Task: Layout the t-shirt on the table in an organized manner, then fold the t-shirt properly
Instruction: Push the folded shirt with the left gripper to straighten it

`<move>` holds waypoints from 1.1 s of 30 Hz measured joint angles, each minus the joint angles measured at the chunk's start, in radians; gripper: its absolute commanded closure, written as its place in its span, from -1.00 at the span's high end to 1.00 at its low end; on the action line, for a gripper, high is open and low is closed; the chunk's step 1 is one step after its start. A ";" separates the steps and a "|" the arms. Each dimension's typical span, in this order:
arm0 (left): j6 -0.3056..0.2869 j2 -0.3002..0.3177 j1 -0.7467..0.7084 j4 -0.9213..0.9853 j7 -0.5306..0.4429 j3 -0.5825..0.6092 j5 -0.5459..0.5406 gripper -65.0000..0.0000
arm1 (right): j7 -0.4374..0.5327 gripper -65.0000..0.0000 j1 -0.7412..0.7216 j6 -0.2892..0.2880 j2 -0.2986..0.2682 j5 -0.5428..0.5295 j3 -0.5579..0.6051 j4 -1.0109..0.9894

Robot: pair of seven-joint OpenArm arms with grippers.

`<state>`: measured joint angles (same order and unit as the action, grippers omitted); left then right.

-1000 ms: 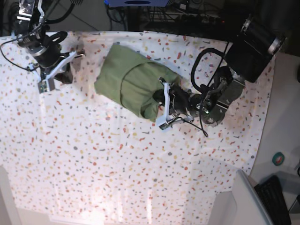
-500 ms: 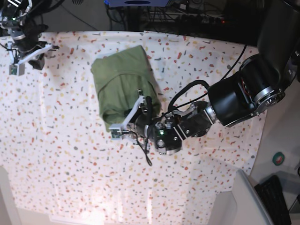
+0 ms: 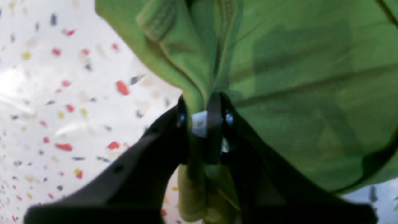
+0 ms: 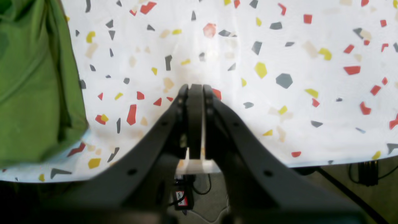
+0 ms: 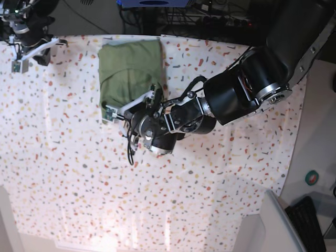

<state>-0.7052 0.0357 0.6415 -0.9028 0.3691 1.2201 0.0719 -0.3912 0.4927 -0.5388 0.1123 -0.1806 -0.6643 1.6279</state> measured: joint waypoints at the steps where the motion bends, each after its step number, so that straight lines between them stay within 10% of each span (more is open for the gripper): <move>1: 0.000 -0.006 0.002 0.015 -0.008 -0.010 0.014 -1.00 | -0.005 -1.00 -0.014 -0.001 -0.002 0.000 0.002 -0.033; 30: 0.000 -0.119 0.007 0.153 -0.075 -0.020 0.024 -1.00 | -0.010 -1.00 -0.046 0.079 -0.005 0.004 0.230 -0.127; 33: 0.000 -0.119 0.007 0.153 -0.074 -0.020 0.026 -0.47 | -0.010 -1.00 -0.046 0.079 -0.004 0.004 0.231 -0.127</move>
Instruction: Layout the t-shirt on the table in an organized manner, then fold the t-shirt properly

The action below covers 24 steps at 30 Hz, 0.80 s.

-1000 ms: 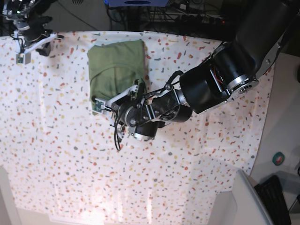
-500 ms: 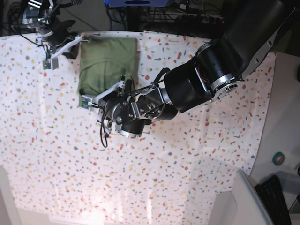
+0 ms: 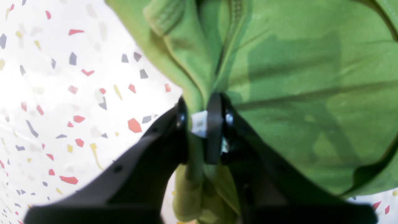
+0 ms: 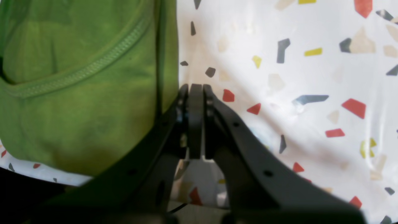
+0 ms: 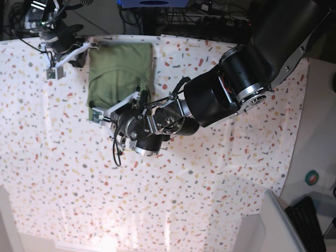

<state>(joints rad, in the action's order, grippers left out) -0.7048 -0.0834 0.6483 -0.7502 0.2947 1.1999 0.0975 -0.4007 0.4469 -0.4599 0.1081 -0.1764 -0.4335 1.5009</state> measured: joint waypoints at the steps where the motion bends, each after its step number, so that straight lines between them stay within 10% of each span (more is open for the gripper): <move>1: 0.000 0.000 0.000 0.000 0.000 0.000 0.003 -0.29 | 0.000 -1.00 0.000 0.000 0.000 0.000 0.000 0.000; 7: 0.000 0.000 0.047 -0.004 0.002 -0.001 0.000 0.59 | 0.000 -1.00 0.000 0.000 0.000 0.000 0.000 -0.002; 12: 0.000 0.025 0.062 -0.106 0.007 -0.007 -0.005 0.58 | 0.000 -1.00 0.000 0.000 0.000 0.000 -0.001 -0.003; 17: -0.003 0.116 0.043 -0.363 0.212 -0.209 -0.003 0.23 | -0.006 -1.00 0.006 -0.001 0.010 -0.004 -0.064 0.056; 22: 0.014 0.226 -0.140 -0.793 0.461 -0.555 0.008 -1.00 | 0.004 -1.00 0.042 0.007 -0.005 0.000 -0.174 0.190; 24: 0.011 0.259 -0.265 -0.956 0.510 -0.678 0.001 -1.00 | 0.005 -1.00 0.103 0.002 -0.005 -0.006 -0.186 0.267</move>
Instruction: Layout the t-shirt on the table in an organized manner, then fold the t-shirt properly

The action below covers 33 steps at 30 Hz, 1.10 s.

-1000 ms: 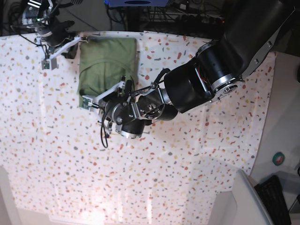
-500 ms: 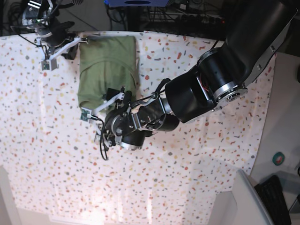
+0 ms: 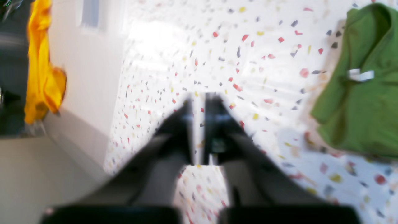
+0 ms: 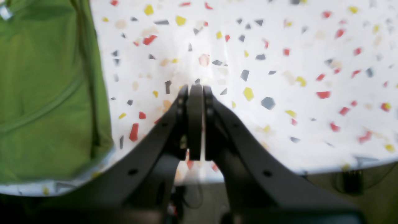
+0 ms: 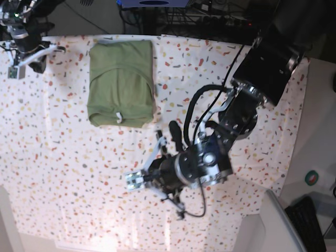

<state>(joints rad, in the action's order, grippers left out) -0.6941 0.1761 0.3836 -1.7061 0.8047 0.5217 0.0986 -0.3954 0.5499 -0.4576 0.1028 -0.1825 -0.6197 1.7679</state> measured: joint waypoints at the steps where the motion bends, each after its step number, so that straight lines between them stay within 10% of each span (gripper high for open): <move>1: -0.011 0.014 -0.080 -0.068 0.016 -0.062 -0.001 -1.00 | -0.006 -1.00 0.043 0.000 0.004 0.005 0.001 0.040; 13: -0.002 0.142 -0.800 -0.240 0.021 -0.436 0.004 -1.00 | -0.002 -1.00 0.360 -0.010 -0.003 0.002 -0.010 0.050; 19: -0.003 0.134 -0.933 -0.003 -0.005 -0.435 -0.073 -1.00 | -0.011 -1.00 0.259 -0.006 -0.026 0.008 -0.022 -0.400; 24: 0.013 0.143 -1.016 0.198 -0.220 -0.436 -0.124 -1.00 | 0.024 -1.00 0.087 -0.003 -0.127 -0.001 -0.017 -0.815; 28: 0.147 0.129 -1.004 0.481 -0.394 -0.370 -0.102 -1.00 | 0.252 -1.00 -0.013 0.010 -0.242 0.080 0.140 -1.117; 33: 0.203 0.109 -0.853 0.904 -0.601 -0.285 -0.190 -1.00 | 0.494 -1.00 -0.223 -0.003 -0.256 0.256 0.309 -1.501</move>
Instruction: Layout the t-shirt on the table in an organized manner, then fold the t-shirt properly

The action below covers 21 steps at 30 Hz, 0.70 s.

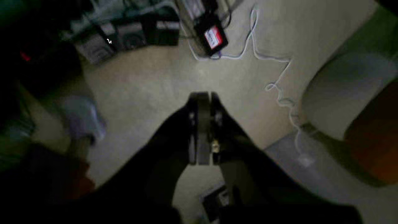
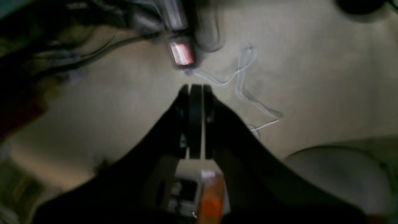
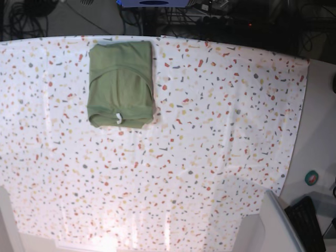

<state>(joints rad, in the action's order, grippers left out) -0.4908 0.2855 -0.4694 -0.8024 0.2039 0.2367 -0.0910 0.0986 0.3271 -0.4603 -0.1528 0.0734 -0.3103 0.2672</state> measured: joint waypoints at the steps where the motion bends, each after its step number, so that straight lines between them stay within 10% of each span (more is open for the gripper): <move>1: 0.023 -0.015 0.026 0.068 -0.043 0.005 -0.027 -1.00 | 0.011 -1.00 -0.031 0.000 -0.004 0.015 0.019 -0.046; 16: 0.062 -0.135 0.291 0.701 -0.403 0.010 -0.046 -1.00 | 0.018 -1.00 -0.171 0.011 -0.015 0.092 0.153 -0.130; 21: 0.187 -0.152 0.298 0.700 -0.484 0.014 -0.045 -1.00 | 0.013 -1.00 -0.159 0.011 0.038 0.092 0.153 -0.130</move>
<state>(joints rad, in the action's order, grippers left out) -0.3035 0.1333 -0.1711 -0.1024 -0.2806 0.2504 -0.1364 0.1120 0.1680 -0.4488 -0.1146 0.1658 -0.1577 0.1375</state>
